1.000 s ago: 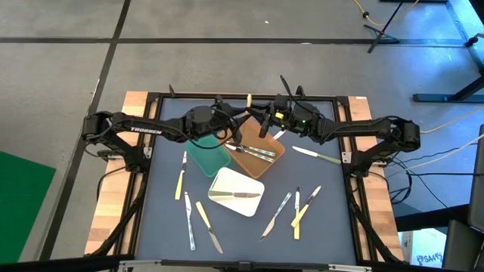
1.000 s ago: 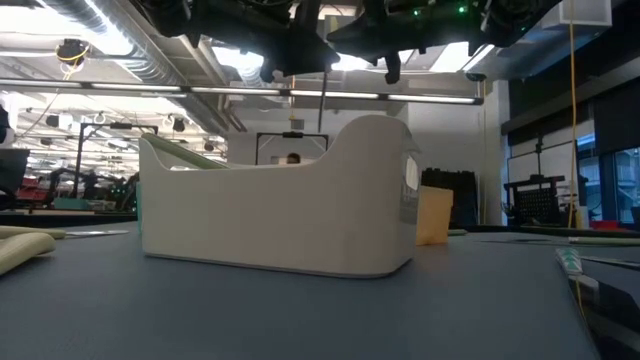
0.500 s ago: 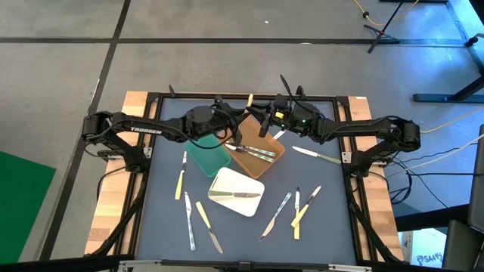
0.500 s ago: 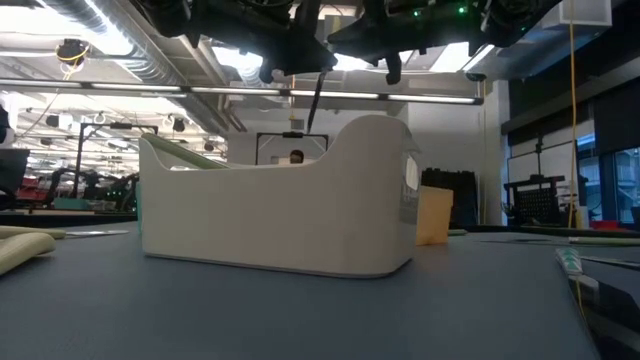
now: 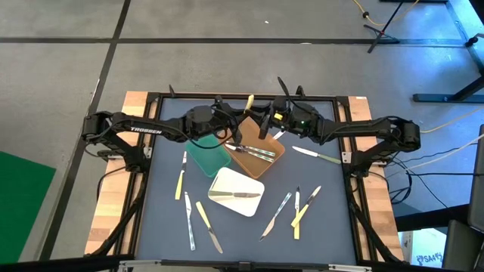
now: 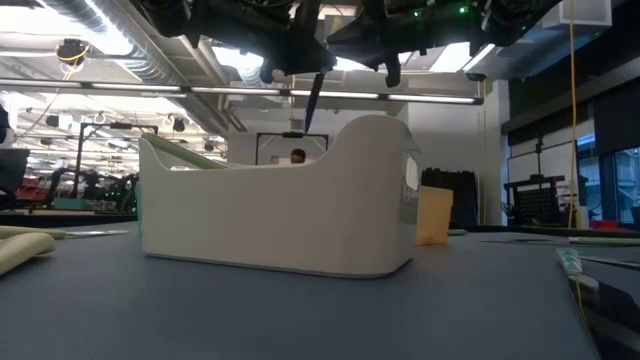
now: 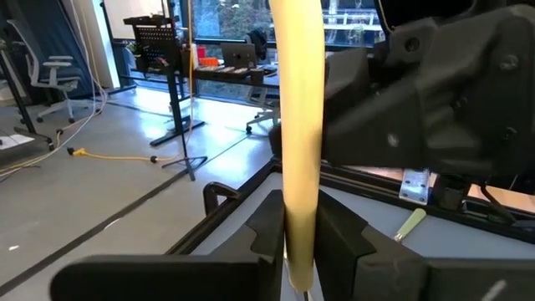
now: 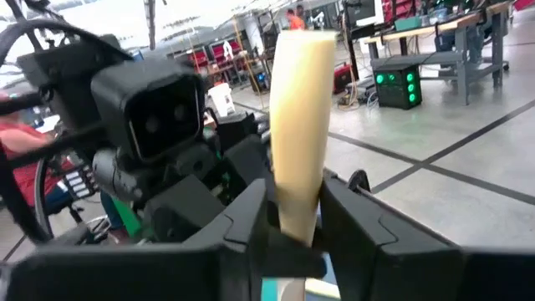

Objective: Sort silverware by color (type)
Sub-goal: Put the yellow table knife into the green bin

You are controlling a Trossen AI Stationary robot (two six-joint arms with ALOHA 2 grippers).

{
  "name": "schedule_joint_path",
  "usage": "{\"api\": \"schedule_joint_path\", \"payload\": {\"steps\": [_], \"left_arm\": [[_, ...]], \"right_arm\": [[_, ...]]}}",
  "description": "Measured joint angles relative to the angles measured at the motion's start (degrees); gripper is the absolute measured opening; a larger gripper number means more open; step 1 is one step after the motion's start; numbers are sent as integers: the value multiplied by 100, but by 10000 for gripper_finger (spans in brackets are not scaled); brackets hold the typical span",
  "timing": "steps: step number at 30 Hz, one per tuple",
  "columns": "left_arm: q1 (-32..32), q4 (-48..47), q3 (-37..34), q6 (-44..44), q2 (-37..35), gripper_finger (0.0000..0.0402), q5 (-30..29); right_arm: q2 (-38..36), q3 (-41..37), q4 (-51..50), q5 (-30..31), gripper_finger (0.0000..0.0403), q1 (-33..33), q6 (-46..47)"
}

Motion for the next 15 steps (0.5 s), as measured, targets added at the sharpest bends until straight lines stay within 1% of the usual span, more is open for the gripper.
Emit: {"api": "schedule_joint_path", "payload": {"steps": [7, 9, 15], "left_arm": [[-2, -62, 4, 13, -74, 38, -11], [4, -333, -2, 13, -171, 38, -82], [4, -951, 0, 15, -674, 38, -417]], "right_arm": [[-80, 0, -29, 16, 156, -161, -49], [-201, 0, -202, -3, 169, -205, -177], [-719, 0, -1450, -36, 192, -386, -534]]}}
